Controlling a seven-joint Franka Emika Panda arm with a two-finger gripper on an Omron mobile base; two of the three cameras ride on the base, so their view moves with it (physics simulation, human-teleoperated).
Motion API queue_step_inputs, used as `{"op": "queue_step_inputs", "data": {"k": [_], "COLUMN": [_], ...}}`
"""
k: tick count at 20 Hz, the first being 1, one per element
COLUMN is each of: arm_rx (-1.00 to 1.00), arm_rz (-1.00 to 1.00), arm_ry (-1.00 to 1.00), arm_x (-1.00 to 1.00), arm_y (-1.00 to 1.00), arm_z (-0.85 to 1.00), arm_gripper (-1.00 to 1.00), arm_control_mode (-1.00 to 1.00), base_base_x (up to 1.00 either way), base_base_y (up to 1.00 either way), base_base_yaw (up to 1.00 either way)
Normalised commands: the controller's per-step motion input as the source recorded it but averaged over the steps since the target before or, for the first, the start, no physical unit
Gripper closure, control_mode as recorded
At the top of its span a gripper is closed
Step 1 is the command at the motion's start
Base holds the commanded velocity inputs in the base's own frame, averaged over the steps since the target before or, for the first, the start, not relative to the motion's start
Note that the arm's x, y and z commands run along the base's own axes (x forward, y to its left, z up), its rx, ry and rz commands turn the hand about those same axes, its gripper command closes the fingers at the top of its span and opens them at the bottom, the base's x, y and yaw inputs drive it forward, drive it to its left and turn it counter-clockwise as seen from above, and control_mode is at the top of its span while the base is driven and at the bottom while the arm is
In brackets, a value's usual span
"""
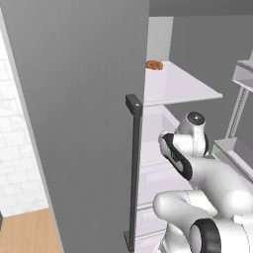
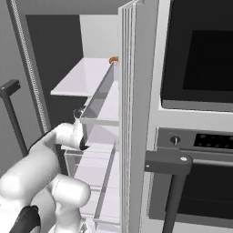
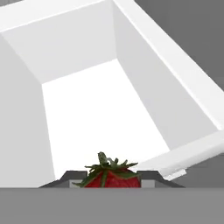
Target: Take the strawberry from the fridge and place it on top of the pancake, located on the dining counter.
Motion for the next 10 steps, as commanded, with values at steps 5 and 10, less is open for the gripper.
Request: {"op": "queue_step_inputs", "data": {"k": [5,10], "arm_rx": [-0.05,0.0], "arm_rz": [0.09,0.13], "arm_ry": [0.0,0.0], "arm_x": [-0.92,-0.98], "arm_y": [0.08,0.18], "arm_z": [0.94,0.93], "arm_gripper": [1.0,1.0], "arm_control_mode": [-1.0,-1.0], "base_base_x": [0.0,0.0], "base_base_y": [0.0,0.0], "base_base_yaw": [0.0,0.0]}}
